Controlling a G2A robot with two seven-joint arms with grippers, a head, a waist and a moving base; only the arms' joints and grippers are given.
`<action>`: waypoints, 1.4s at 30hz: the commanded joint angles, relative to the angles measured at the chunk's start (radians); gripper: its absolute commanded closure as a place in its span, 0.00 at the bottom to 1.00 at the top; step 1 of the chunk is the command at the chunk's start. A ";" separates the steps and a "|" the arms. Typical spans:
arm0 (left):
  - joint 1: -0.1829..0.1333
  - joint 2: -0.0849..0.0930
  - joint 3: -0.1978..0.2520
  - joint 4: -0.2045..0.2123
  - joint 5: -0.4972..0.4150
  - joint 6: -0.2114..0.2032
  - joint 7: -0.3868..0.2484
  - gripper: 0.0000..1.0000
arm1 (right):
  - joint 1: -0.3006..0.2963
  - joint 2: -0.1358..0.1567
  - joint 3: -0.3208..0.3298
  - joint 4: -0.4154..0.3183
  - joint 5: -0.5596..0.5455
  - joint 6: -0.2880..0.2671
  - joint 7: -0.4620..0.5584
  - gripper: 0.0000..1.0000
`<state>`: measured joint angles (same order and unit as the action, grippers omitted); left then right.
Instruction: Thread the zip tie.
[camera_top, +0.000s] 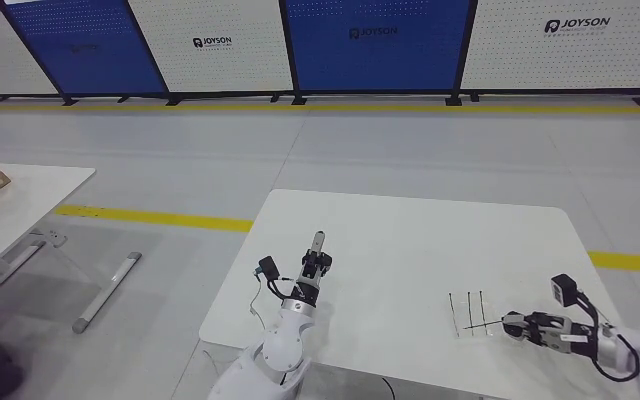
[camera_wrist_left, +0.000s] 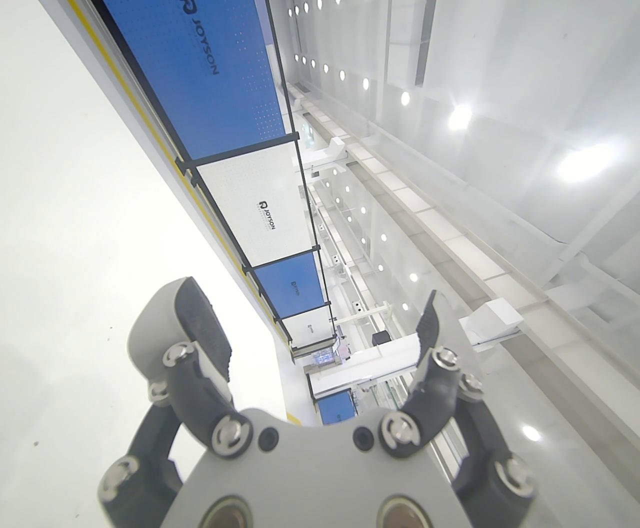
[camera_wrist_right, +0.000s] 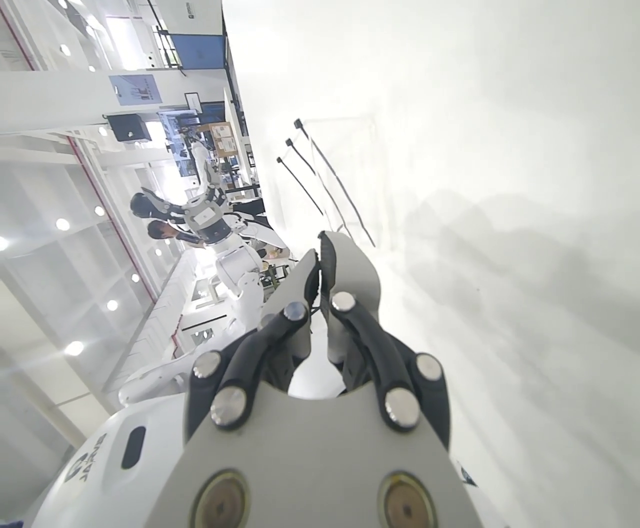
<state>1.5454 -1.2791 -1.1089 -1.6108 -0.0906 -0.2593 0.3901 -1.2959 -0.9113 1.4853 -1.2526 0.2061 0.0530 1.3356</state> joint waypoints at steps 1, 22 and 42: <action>0.000 0.000 0.000 0.000 0.000 0.000 0.000 0.00 | -0.022 0.004 0.026 -0.016 0.033 -0.029 0.002 1.00; 0.000 0.000 0.000 0.000 0.000 0.000 0.000 0.00 | -0.158 0.011 0.148 -0.130 0.340 -0.237 0.048 1.00; 0.000 0.000 0.000 0.000 0.000 0.000 0.000 0.00 | -0.076 -0.037 -0.085 -0.326 0.329 -0.266 -0.229 1.00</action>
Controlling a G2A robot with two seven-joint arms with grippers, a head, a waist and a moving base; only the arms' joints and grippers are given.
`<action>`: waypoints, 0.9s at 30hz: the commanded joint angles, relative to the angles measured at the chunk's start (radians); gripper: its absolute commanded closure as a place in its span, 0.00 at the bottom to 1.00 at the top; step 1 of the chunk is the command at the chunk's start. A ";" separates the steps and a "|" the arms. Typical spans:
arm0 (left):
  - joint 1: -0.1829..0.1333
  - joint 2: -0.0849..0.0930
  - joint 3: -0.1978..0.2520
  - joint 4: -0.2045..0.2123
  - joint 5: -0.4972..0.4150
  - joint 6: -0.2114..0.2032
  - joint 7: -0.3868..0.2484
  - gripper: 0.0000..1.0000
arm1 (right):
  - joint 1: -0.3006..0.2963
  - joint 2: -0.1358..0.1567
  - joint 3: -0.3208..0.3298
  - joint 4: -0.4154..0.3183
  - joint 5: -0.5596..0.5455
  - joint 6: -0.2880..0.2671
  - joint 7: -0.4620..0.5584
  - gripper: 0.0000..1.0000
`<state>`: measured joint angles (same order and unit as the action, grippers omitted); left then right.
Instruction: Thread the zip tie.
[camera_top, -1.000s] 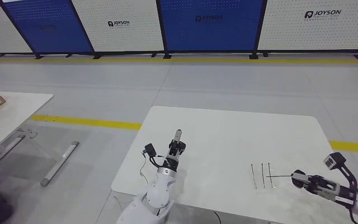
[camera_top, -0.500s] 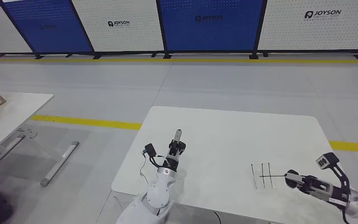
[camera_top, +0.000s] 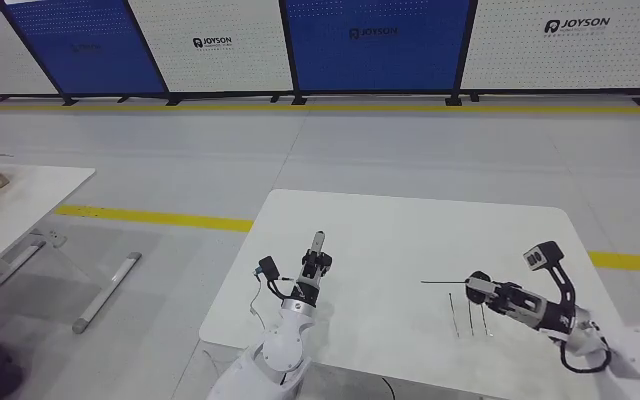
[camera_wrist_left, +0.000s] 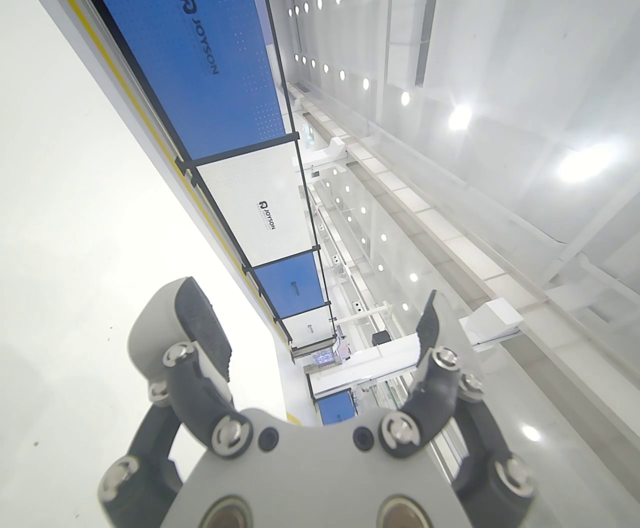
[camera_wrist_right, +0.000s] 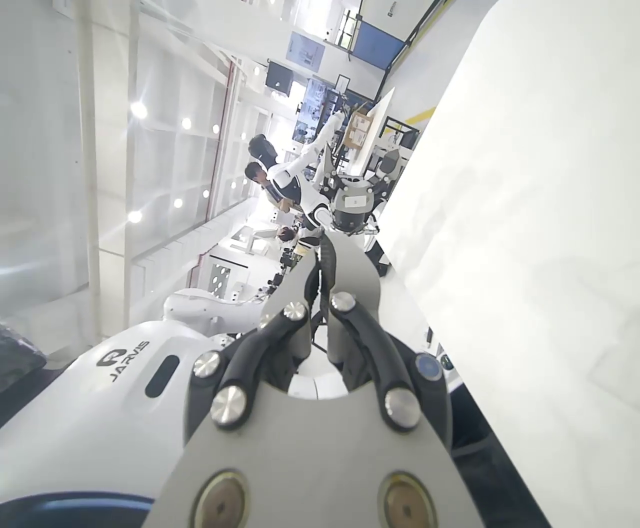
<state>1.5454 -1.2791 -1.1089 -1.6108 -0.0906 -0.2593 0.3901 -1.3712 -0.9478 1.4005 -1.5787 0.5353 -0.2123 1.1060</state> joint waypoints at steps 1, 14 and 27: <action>0.000 0.000 0.000 0.000 0.000 0.000 0.000 0.00 | 0.000 0.000 0.000 0.000 0.000 0.000 0.000 1.00; -0.006 0.002 0.024 -0.014 0.126 -0.028 -0.081 0.00 | 0.011 -0.037 -0.123 0.039 0.020 -0.078 -0.206 1.00; -0.048 -0.012 0.121 0.038 0.286 -0.002 -0.137 0.00 | 0.051 -0.067 -0.230 0.024 -0.053 -0.113 -0.310 1.00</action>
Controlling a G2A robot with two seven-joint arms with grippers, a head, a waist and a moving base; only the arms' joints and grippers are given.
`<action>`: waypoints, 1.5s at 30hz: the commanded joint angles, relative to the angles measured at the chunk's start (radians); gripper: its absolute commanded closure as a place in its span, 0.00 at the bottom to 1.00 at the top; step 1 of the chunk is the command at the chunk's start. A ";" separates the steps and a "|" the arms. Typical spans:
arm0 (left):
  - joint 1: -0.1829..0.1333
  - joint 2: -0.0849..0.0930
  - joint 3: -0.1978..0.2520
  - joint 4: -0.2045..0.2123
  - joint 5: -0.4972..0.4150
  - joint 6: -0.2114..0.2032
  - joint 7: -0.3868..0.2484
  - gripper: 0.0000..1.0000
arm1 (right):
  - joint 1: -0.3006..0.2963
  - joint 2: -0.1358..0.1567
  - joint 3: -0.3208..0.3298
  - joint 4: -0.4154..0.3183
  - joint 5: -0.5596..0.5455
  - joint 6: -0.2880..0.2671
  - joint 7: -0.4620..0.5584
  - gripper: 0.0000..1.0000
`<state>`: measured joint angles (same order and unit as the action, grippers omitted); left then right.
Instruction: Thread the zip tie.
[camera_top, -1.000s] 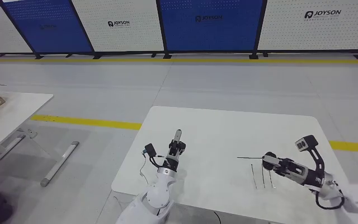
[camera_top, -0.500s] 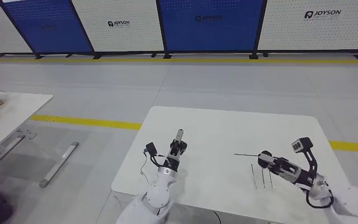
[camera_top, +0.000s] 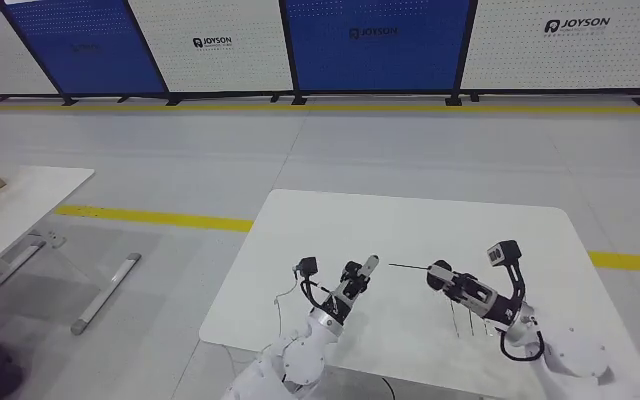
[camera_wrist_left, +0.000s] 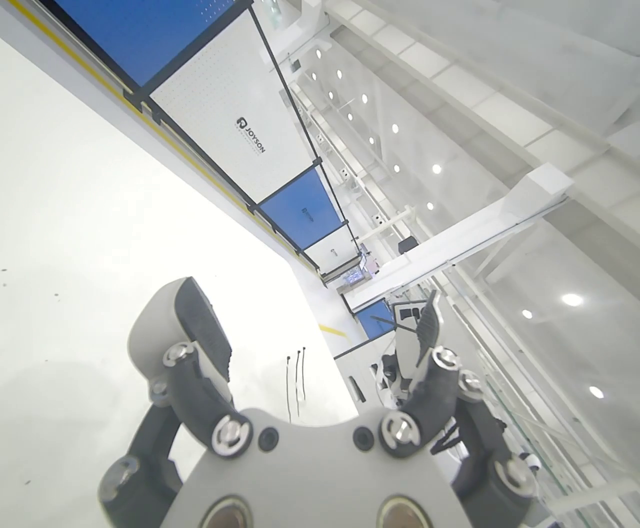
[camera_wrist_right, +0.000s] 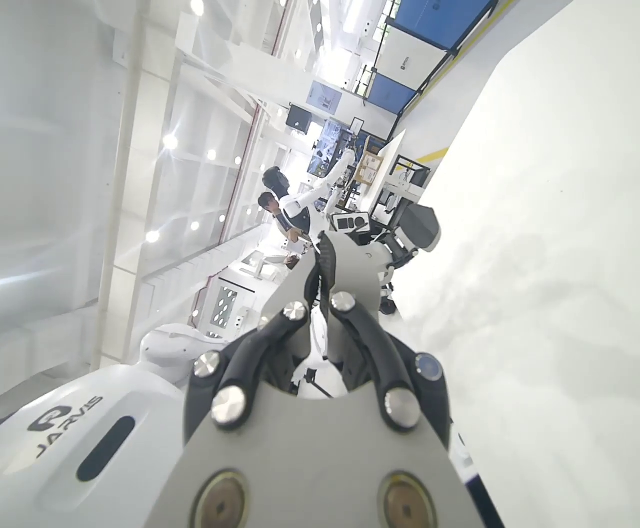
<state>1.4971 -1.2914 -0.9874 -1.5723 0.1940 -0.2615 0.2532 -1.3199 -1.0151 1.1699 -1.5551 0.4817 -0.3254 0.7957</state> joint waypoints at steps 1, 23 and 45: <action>0.000 0.000 0.000 0.000 0.002 0.000 0.000 0.00 | 0.000 0.000 0.000 0.000 0.001 0.000 0.001 1.00; 0.030 0.033 -0.050 -0.041 -0.135 -0.071 -0.378 0.00 | 0.035 -0.029 -0.076 0.040 -0.047 0.018 -0.085 1.00; -0.019 0.013 -0.014 -0.038 -0.430 -0.041 -0.414 0.00 | 0.036 -0.040 -0.106 0.032 -0.105 0.043 -0.150 1.00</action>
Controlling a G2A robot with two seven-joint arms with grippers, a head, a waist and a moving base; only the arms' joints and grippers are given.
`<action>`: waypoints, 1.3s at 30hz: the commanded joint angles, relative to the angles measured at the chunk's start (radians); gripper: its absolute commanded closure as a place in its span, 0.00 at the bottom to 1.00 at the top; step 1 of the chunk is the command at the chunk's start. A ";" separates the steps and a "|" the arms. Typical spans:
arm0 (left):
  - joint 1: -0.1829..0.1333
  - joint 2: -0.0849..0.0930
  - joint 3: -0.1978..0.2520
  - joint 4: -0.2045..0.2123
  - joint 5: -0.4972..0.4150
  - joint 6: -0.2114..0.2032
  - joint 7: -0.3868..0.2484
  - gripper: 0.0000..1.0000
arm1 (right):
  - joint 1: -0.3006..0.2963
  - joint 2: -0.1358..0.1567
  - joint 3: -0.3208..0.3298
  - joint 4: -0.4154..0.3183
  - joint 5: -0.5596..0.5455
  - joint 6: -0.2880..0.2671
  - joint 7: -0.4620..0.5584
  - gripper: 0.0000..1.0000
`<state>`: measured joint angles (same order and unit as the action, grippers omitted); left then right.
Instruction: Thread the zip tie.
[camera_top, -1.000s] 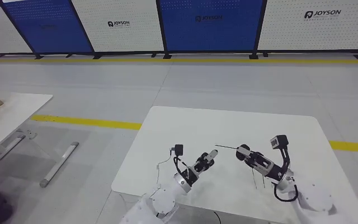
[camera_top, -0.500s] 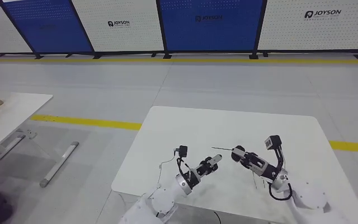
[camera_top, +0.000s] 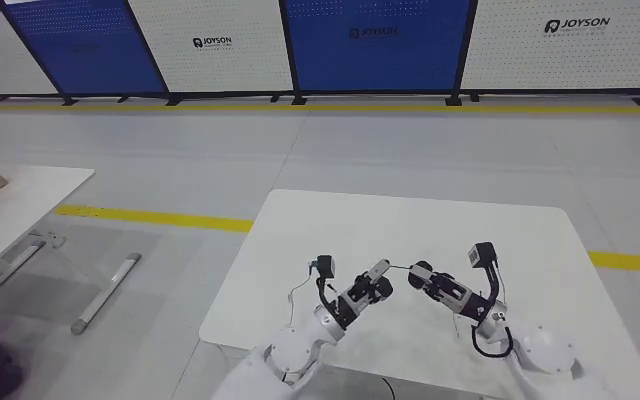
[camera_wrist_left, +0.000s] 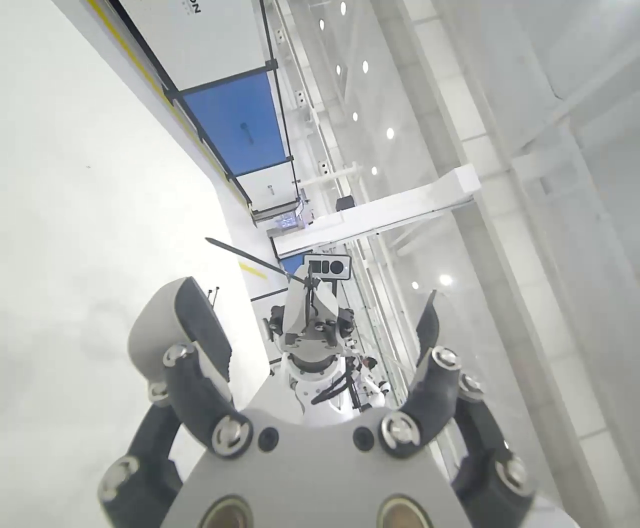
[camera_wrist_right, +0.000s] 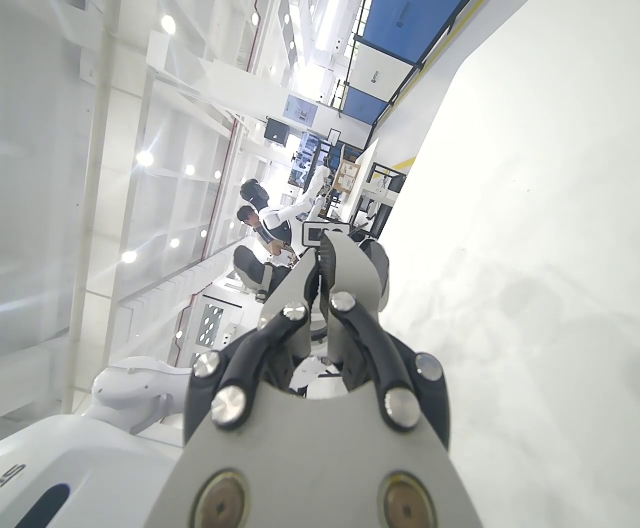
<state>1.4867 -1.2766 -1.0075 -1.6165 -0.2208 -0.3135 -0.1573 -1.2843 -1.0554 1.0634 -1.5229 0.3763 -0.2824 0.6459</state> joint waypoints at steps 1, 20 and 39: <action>-0.025 -0.005 0.016 0.020 -0.022 0.018 -0.004 0.00 | 0.000 0.000 0.000 0.000 0.000 0.000 0.000 1.00; -0.056 -0.011 0.022 0.072 -0.062 -0.009 -0.034 0.00 | -0.008 -0.005 0.012 0.000 0.018 0.007 0.007 1.00; -0.090 -0.020 0.043 0.106 -0.074 -0.009 -0.023 0.83 | -0.010 -0.015 0.029 0.005 0.011 0.029 0.026 1.00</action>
<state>1.3980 -1.2969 -0.9639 -1.5111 -0.2940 -0.3246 -0.1807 -1.2947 -1.0700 1.0931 -1.5175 0.3893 -0.2547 0.6709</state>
